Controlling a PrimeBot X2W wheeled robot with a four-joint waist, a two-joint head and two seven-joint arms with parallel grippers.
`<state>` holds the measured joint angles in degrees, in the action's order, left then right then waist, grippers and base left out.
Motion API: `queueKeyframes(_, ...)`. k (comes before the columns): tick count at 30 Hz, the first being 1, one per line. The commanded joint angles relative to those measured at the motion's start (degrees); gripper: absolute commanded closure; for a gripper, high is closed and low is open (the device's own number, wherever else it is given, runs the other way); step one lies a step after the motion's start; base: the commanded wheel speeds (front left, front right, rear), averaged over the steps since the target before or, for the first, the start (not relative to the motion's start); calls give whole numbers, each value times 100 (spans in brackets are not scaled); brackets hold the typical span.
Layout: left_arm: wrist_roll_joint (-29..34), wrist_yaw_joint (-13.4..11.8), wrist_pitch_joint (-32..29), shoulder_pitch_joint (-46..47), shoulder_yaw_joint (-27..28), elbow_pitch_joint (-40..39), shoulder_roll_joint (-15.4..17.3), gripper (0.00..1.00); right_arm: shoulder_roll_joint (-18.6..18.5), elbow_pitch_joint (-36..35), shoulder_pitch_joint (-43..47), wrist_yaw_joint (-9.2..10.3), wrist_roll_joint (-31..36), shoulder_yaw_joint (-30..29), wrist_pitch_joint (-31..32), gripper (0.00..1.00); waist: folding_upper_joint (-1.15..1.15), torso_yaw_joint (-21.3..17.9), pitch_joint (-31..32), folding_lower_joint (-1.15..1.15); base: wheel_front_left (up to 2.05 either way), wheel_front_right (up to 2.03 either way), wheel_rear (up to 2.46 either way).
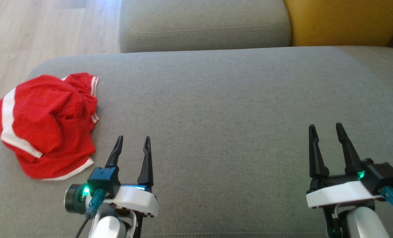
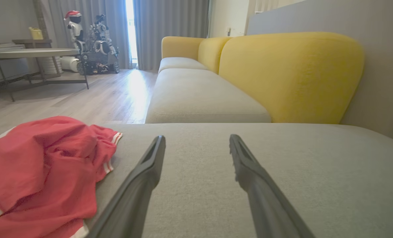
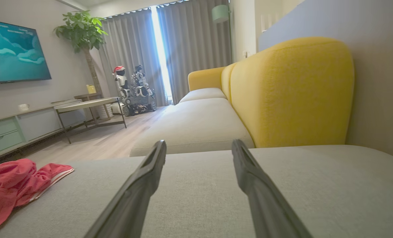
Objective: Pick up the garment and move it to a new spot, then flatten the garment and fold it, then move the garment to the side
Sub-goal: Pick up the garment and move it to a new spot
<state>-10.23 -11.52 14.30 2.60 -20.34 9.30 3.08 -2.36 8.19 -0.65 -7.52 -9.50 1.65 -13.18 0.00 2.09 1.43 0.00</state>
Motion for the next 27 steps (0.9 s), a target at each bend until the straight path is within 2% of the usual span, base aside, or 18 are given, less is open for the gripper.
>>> queueKeyframes(1,29,10,70,311,172,-174,-20,0,-52,-194,-234,3,37,171,-63,0,0,121,-26,0,0,0,0)
queueKeyframes(5,58,15,70,313,222,-186,-20,0,-52,-201,-191,3,0,223,-61,0,0,448,-62,0,0,0,0)
queueKeyframes(6,58,19,70,315,227,-202,-20,0,-52,-206,-164,3,-4,277,-50,0,0,660,-81,0,0,0,0)
queueKeyframes(20,169,51,70,237,491,-326,-20,0,-52,-272,-101,3,-1,579,-19,0,0,2242,-129,0,0,0,0)
queueKeyframes(27,174,59,70,131,622,-369,-20,0,-52,-256,-80,3,-81,669,-31,0,0,2698,-78,0,0,0,0)
